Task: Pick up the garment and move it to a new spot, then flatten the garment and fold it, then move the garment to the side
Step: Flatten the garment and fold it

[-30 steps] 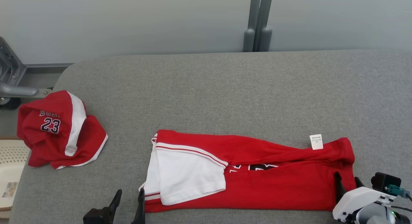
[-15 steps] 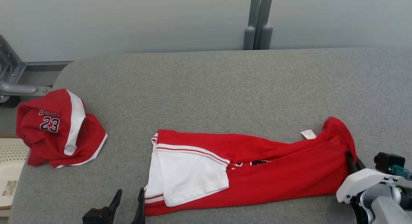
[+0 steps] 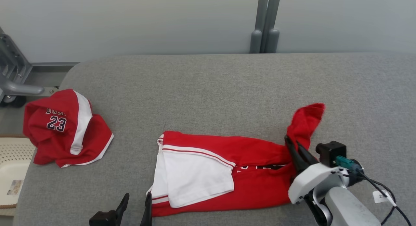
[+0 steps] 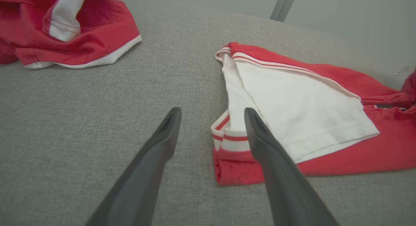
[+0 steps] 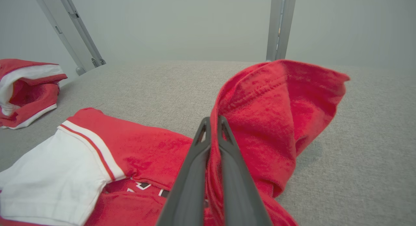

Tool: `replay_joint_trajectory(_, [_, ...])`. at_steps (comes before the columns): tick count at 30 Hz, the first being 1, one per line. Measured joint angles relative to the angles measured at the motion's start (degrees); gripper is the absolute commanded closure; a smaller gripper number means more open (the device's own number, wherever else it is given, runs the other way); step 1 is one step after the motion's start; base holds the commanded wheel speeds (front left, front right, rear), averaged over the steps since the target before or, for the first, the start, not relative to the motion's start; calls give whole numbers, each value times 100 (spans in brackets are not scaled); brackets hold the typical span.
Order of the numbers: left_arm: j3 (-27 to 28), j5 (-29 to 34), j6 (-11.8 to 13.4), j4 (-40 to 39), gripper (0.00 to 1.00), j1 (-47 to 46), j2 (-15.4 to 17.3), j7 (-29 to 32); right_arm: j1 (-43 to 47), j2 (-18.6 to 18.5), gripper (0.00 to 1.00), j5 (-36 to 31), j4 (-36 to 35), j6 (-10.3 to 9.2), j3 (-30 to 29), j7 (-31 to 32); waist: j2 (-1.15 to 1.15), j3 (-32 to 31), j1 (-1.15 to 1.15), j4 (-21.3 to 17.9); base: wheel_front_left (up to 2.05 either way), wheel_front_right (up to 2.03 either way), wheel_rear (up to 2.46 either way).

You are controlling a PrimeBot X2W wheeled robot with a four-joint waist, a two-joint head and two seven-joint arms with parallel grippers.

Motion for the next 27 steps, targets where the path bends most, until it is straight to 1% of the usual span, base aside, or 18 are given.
replay_joint_trajectory(7, [-114,-18,0,42,0,2,-10,0,-490,153,100,372,286,0,1366,19,0,-30,0,330,0,0,0])
replay_joint_trajectory(11, [-212,-16,0,58,0,5,-16,0,-751,254,100,594,580,0,1860,18,0,-52,0,609,0,0,0])
replay_joint_trajectory(18, [-367,-13,0,80,0,14,-20,1,-1156,405,100,801,1092,0,2181,16,0,-79,0,1191,0,0,0])
replay_joint_trajectory(25, [-427,2,0,71,0,26,-19,0,-1505,505,100,808,1471,0,2146,14,0,-82,0,1805,0,0,0])
replay_joint_trajectory(27, [-406,2,0,47,0,27,-18,0,-1575,524,100,787,1515,0,2139,14,0,-71,0,1878,0,0,0])
